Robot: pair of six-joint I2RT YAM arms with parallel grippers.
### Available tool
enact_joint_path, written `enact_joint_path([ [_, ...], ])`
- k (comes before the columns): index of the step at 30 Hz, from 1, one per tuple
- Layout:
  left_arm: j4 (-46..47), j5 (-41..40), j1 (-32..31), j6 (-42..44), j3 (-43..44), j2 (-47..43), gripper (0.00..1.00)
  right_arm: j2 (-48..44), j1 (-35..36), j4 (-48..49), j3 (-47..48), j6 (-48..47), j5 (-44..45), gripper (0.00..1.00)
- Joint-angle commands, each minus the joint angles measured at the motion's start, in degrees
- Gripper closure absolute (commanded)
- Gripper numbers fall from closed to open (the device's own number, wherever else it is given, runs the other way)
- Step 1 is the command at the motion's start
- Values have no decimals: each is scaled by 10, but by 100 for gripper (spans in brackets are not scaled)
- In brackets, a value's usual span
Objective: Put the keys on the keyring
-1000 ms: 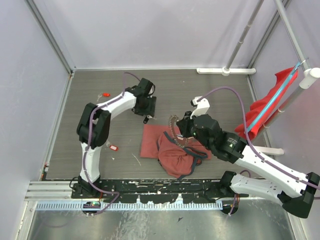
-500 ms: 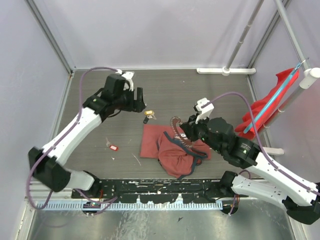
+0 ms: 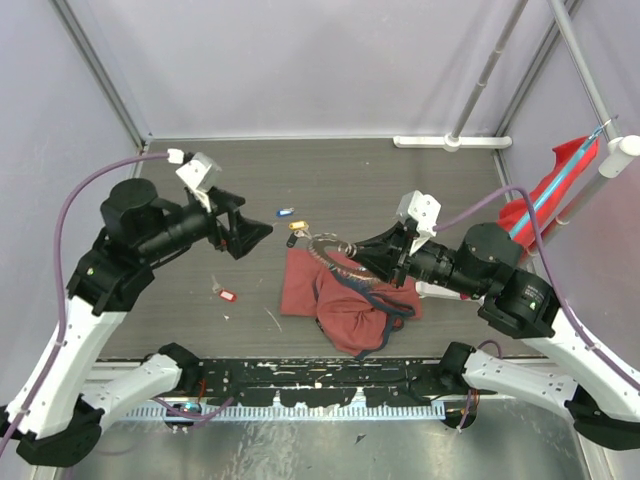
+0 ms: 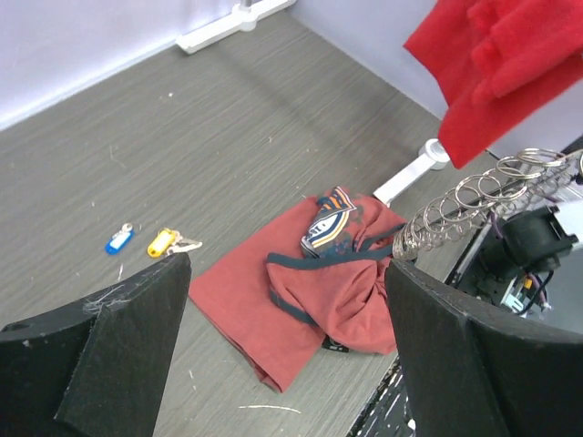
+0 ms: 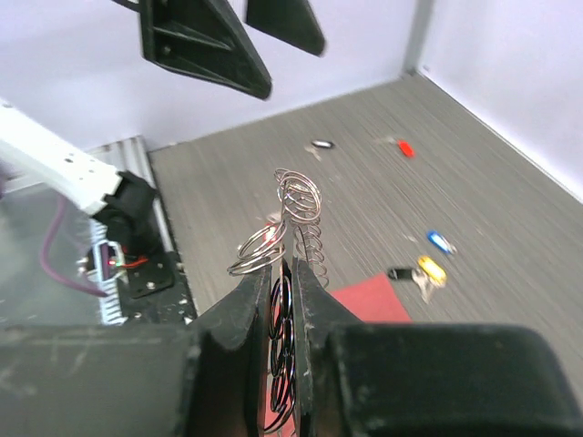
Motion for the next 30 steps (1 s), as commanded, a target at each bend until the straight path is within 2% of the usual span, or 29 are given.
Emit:
enact_joint_path([
  [1,14,60,-1,50,6,-48,5,26,-1,78,56,-34,-146,99],
  [7,28,134,-1,72,24,-94,5,58,-1,90,97,-55,-233,99],
  [12,25,148,-1,87,40,-101,5,77,0,85,120,-85,-270,99],
  [19,23,173,-1,91,52,-82,7,94,-1,59,141,-111,-267,99],
  [23,22,143,-1,85,60,-71,9,99,-1,34,151,-120,-252,99],
  [30,16,119,-1,81,69,-49,6,94,-1,6,160,-125,-207,99],
])
